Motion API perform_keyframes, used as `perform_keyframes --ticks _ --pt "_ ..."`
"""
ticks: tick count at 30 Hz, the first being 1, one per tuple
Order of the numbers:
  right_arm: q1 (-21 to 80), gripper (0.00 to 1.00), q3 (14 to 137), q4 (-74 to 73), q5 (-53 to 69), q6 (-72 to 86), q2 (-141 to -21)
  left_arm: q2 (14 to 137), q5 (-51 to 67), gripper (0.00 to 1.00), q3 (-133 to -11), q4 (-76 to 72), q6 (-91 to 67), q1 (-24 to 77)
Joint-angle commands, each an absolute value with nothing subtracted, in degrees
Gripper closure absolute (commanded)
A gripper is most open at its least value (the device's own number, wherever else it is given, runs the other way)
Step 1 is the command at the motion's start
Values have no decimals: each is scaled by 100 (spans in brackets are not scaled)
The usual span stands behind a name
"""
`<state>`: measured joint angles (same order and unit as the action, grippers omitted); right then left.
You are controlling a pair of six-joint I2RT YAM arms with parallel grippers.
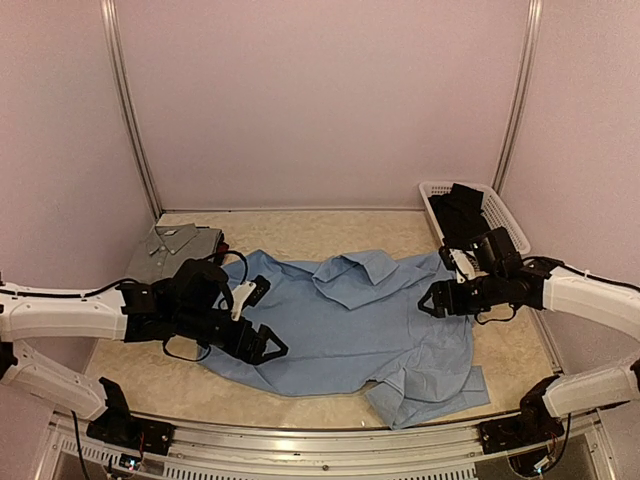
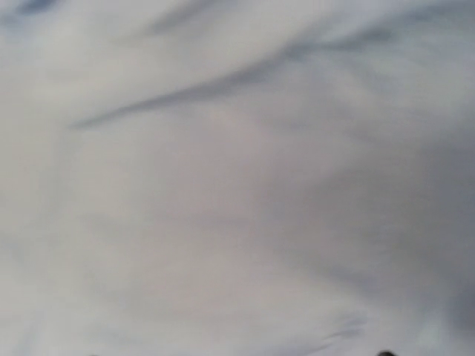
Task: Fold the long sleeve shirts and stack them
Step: Move the flattened shirt to the center of the board, then adjust the sleeve at the center of the board.
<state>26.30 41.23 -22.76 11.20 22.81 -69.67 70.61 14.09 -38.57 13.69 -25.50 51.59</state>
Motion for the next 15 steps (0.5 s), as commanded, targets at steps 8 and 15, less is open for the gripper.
perform_keyframes --ticks 8,15 --pt "5343 23 3572 -3112 1235 3726 -4750 7528 265 4 -4036 -572 -2378 5676" --pt "7269 25 3009 -2519 445 4672 -4826 8161 146 4 -4312 -671 -2534 5692"
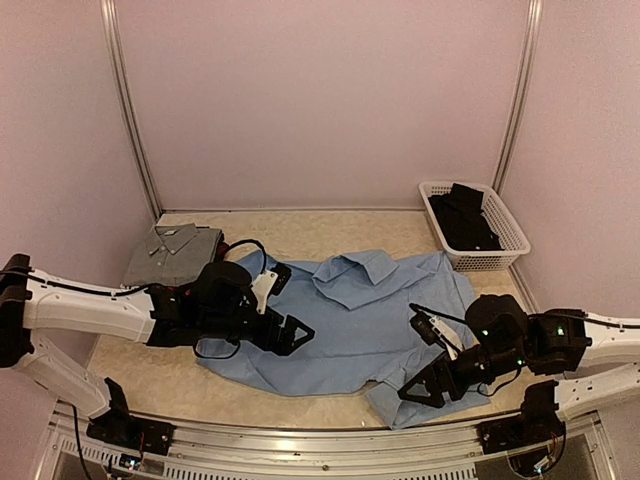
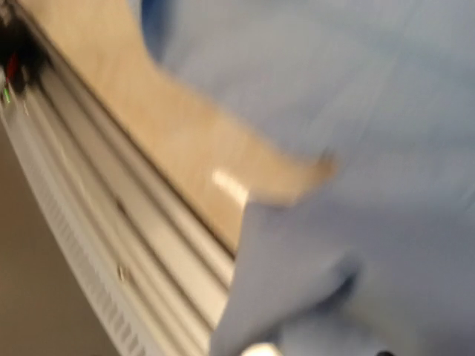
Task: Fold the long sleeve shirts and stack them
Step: Adjust the sleeve at the center of the board.
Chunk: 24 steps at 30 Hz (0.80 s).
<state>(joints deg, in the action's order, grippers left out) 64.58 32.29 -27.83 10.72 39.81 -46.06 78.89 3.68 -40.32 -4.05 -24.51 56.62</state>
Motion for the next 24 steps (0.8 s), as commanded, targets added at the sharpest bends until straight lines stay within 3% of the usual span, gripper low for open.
perform_keyframes --ticks 1,9,14,18,23,24 --pt "7498 25 3034 -2500 304 4724 -5008 8230 146 4 -4341 -654 -2551 5695" --pt "8027 29 3365 -2382 -415 4781 -6449 8391 52 4 -4312 -673 -2704 5798" --pt "8026 43 3650 -2354 -777 4646 -6789 8242 17 4 -4213 -651 -2713 5825" --pt "8027 58 3791 -1856 -542 4325 -7030 8192 -176 4 -4210 -594 -2636 5825" --pt "8024 100 4381 -2632 -809 4276 -7351 8132 -304 3 -4206 -528 -2543 5825" --pt "8024 100 4563 -3002 -919 4286 -7357 8115 -338 2 -4202 -527 -2528 5825"
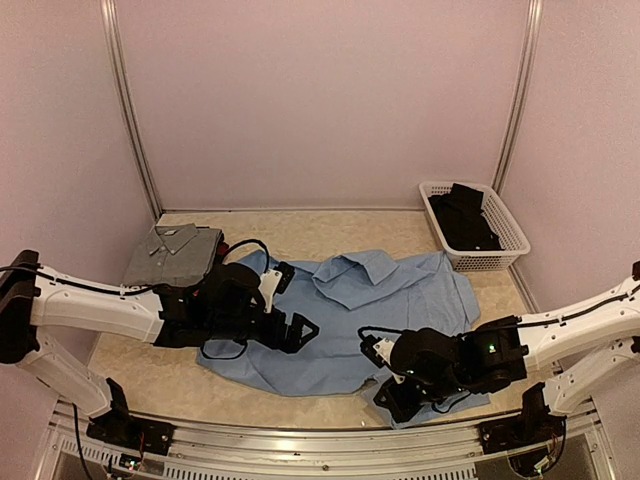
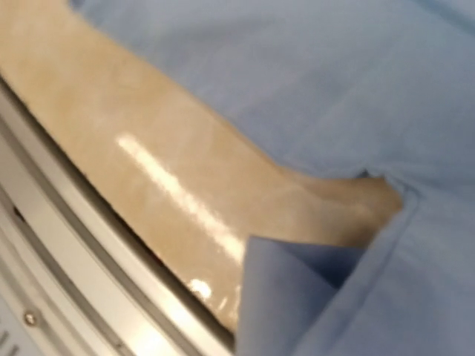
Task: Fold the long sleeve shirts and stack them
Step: Adjust the sleeve at the center of the board.
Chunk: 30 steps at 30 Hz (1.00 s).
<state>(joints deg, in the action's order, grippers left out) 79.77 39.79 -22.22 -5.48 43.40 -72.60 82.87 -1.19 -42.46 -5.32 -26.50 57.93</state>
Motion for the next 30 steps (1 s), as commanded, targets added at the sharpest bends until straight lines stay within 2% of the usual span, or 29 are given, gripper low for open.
perform_keyframes --ticks 1,8,15,24,30 --pt "8024 100 4773 -3409 -1027 4303 -7333 8085 -378 2 -4194 -527 -2511 5827" --pt "8020 100 6064 -6142 -1177 4596 -7137 8026 -314 1 -4140 -615 -2260 5816" --pt "8017 100 6289 -7347 -813 4802 -7213 8312 -211 1 -4204 -433 -2142 5818" --pt "7915 100 6600 -7176 -911 4125 -7920 8429 -207 1 -4191 -358 -2063 5817" --pt "7350 100 6571 -6520 -865 3674 -7971 8213 311 1 -3779 -1071 -2061 5841"
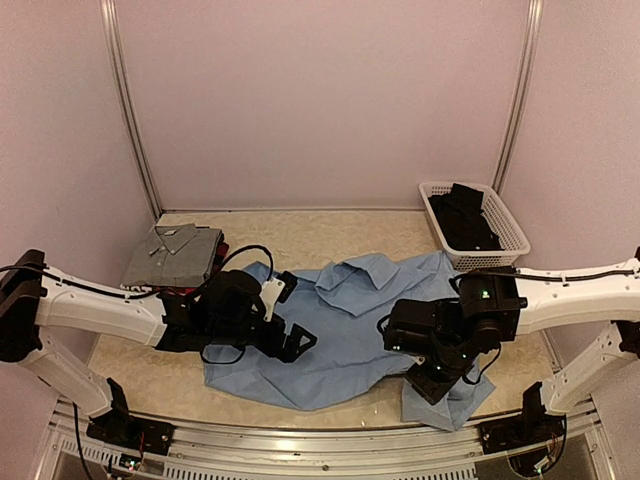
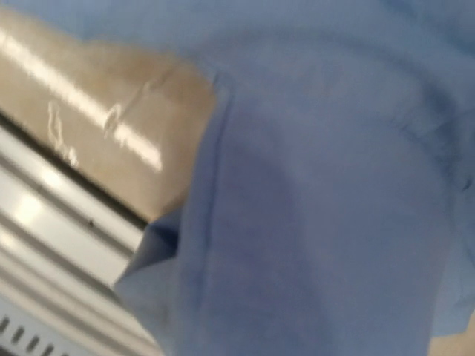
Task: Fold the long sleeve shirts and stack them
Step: Adjust the sleeve at the center of the board.
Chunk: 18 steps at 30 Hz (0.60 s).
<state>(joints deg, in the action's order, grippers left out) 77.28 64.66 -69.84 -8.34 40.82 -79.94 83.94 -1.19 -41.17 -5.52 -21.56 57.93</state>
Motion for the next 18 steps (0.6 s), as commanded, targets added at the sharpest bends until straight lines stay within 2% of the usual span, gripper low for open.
perform_keyframes --ticks 1,9,18 --pt "7192 100 6494 -6276 -806 3575 -7934 8157 430 1 -3646 -1295 -2057 5859" --pt "5450 100 5624 -4128 708 2572 -7537 7929 803 3 -3035 -2849 -2103 6421" --pt "4321 100 5261 -3205 2134 1989 -7945 9498 550 6 -4292 -2973 -1778 7193"
